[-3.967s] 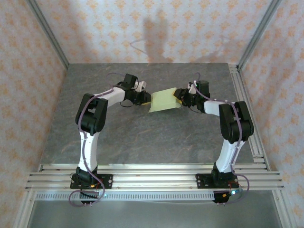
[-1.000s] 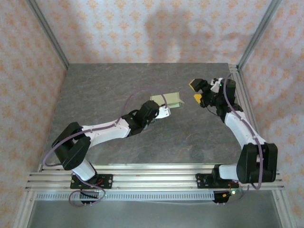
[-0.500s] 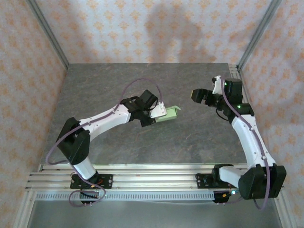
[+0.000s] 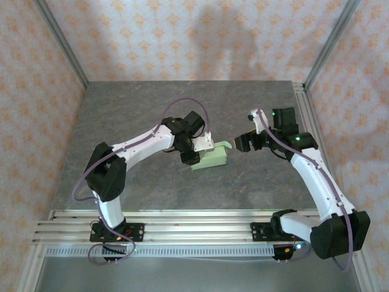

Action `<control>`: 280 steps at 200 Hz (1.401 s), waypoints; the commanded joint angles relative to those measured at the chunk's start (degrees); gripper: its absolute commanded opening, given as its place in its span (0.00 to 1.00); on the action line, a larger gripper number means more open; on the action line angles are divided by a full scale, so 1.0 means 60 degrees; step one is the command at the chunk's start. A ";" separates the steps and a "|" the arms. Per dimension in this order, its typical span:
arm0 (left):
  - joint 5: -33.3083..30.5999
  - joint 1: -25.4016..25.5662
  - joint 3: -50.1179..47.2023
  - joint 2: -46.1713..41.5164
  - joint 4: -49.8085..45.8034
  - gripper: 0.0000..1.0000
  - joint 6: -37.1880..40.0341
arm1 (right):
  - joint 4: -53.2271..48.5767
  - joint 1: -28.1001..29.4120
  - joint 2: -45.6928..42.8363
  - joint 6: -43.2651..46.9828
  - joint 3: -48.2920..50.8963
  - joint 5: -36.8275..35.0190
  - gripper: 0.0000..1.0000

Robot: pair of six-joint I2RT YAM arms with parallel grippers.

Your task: Fold the paper box

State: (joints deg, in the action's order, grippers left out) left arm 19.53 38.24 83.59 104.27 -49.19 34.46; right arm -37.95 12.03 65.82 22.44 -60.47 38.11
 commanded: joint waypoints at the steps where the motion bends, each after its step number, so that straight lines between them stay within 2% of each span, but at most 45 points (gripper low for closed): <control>1: 0.0115 -0.0074 0.0257 0.0344 -0.0897 0.33 0.0051 | -0.0004 0.0408 0.0279 0.0807 0.0081 -0.0403 0.74; 26: 0.0111 -0.0089 0.0448 0.0456 -0.0985 0.34 0.0014 | 0.0142 0.0659 0.1037 0.1020 -0.0040 -0.0505 0.57; 64: 0.0143 -0.0118 0.0556 0.0580 -0.1017 0.35 -0.0056 | 0.0357 0.0791 0.1947 0.1313 -0.0264 -0.0191 0.46; 103: 0.0137 -0.0133 0.0670 0.0708 -0.1092 0.36 -0.0146 | 0.0537 0.0783 0.2709 0.1403 -0.0551 0.0005 0.30; 149: 0.0161 -0.0134 0.0820 0.0801 -0.1241 0.36 -0.0169 | 0.0555 0.0836 0.3033 0.1402 -0.0754 0.0309 0.27; 192: 0.0107 -0.0122 0.0856 0.0801 -0.1269 0.36 -0.0336 | 0.0374 0.0825 0.3099 0.1432 -0.0833 0.0323 0.00; 215: 0.0059 -0.0119 0.0804 0.0801 -0.1170 0.37 -0.0445 | 0.0307 0.0851 0.3105 0.1233 -0.0849 0.0320 0.00; 237: 0.0098 -0.0118 0.0904 0.0799 -0.1102 0.38 -0.0644 | 0.0607 0.0887 0.3052 0.0285 -0.0808 0.0188 0.00; 280: 0.0123 -0.0118 0.1008 0.0801 -0.0816 0.41 -0.1133 | 0.1592 0.1481 0.2317 -0.1933 -0.0033 -0.1623 0.00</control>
State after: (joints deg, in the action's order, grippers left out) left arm 20.43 37.71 88.49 107.81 -53.32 30.39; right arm -32.58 18.72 83.44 20.05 -62.94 35.38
